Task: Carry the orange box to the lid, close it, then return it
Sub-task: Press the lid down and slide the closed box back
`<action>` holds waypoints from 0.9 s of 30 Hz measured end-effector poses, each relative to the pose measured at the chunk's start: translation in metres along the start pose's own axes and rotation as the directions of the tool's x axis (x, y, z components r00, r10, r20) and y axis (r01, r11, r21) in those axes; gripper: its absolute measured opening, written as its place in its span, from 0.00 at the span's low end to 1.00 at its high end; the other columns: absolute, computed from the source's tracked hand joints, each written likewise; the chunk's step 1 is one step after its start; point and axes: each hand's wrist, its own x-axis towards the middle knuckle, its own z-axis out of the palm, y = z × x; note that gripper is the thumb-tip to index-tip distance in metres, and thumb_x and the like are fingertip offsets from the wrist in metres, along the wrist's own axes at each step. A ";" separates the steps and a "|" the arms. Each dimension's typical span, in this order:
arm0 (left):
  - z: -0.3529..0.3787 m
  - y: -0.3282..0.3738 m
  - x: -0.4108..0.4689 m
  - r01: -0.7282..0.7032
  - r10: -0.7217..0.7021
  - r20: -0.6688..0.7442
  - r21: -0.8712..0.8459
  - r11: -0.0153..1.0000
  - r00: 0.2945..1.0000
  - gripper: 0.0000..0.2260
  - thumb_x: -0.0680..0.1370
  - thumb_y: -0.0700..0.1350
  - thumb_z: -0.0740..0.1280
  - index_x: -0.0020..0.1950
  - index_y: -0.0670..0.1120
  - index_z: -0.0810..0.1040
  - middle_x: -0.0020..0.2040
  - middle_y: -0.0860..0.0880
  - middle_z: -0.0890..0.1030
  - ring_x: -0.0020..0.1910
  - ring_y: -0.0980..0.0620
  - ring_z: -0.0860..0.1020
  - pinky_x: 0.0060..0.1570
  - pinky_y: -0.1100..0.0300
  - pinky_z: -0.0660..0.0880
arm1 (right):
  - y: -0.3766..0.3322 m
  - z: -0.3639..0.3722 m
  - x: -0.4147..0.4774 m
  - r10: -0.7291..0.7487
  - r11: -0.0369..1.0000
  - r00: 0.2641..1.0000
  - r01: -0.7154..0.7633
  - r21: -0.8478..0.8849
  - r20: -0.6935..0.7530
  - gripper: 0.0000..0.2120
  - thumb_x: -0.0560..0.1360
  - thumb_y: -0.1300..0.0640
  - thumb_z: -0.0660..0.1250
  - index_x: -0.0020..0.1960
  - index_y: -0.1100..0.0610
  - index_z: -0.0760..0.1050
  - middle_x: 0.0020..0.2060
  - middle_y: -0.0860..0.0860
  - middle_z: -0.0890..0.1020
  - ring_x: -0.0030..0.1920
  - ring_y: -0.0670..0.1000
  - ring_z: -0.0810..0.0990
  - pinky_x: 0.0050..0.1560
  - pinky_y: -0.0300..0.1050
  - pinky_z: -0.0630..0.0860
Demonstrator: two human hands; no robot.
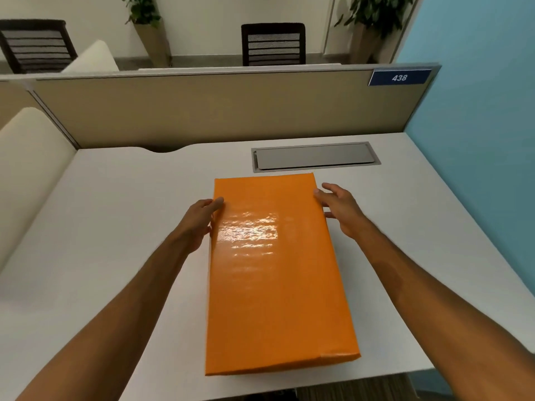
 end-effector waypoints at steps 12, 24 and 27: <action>-0.003 0.002 0.026 0.003 -0.009 0.064 0.094 0.996 0.998 0.28 0.78 0.61 0.64 0.72 0.47 0.70 0.64 0.47 0.78 0.63 0.44 0.76 0.64 0.45 0.72 | -0.008 0.006 0.039 0.072 0.992 0.989 -0.084 0.092 0.126 0.21 0.78 0.46 0.64 0.70 0.50 0.70 0.59 0.50 0.77 0.58 0.55 0.77 0.52 0.60 0.75; 0.000 -0.009 0.032 -0.022 0.024 -0.047 0.039 0.999 0.999 0.25 0.77 0.57 0.68 0.71 0.47 0.75 0.63 0.47 0.81 0.60 0.44 0.79 0.56 0.50 0.75 | -0.008 0.013 0.049 0.089 0.993 0.990 -0.098 0.073 0.108 0.22 0.79 0.46 0.64 0.70 0.51 0.71 0.57 0.49 0.78 0.56 0.53 0.77 0.51 0.57 0.72; 0.004 -0.010 0.031 -0.031 0.033 -0.053 0.032 0.999 0.998 0.24 0.78 0.57 0.67 0.71 0.47 0.74 0.63 0.47 0.81 0.61 0.44 0.79 0.61 0.45 0.74 | -0.005 0.015 0.050 0.086 0.993 0.992 -0.092 0.069 0.091 0.21 0.79 0.46 0.63 0.70 0.52 0.72 0.56 0.49 0.79 0.56 0.53 0.77 0.50 0.56 0.72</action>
